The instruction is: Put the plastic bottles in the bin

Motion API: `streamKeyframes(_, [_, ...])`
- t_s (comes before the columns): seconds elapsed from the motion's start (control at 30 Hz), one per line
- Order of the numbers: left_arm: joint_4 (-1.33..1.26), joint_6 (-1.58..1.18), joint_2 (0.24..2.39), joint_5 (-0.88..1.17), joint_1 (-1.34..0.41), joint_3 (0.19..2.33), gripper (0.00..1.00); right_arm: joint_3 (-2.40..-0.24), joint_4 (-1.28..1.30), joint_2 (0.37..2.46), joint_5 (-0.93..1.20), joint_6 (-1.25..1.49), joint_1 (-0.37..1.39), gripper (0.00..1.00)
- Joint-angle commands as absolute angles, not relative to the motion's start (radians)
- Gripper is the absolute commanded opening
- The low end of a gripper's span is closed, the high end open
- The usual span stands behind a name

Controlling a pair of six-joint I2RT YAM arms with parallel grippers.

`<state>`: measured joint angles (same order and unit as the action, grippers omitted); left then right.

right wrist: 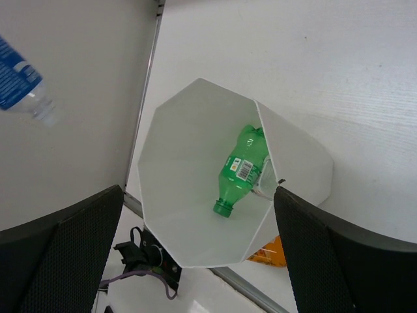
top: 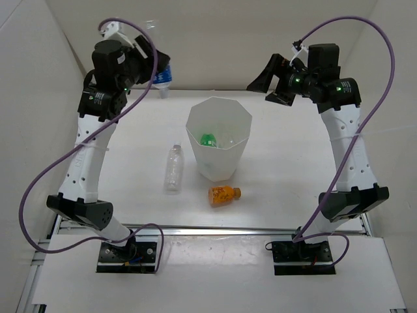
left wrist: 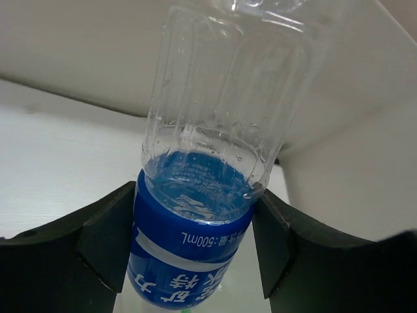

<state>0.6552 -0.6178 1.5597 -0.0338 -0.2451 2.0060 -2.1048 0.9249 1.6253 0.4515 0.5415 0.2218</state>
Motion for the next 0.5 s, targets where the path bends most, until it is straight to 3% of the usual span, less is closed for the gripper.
streamKeyframes(0.0, [0.664, -0.551, 1.618, 0.279, -0.331, 2.032, 0.57, -2.065, 0.904, 1.592, 0.443, 0.544, 0.218, 1.00])
streamKeyframes(0.33, [0.655, -0.506, 1.686, 0.460, -0.512, 2.023, 0.67, -2.025, 0.894, 1.574, 0.413, 0.554, 0.236, 1.00])
streamKeyframes(0.4, [0.655, -0.493, 1.675, 0.449, -0.523, 2.010, 0.81, -2.025, 0.894, 1.563, 0.403, 0.554, 0.236, 1.00])
streamKeyframes(0.43, [0.655, -0.477, 1.666, 0.436, -0.523, 2.010, 1.00, -2.016, 0.894, 1.563, 0.403, 0.554, 0.236, 1.00])
streamKeyframes(0.47, [0.655, -0.477, 1.652, 0.425, -0.508, 1.985, 1.00, -2.016, 0.894, 1.552, 0.394, 0.554, 0.236, 1.00])
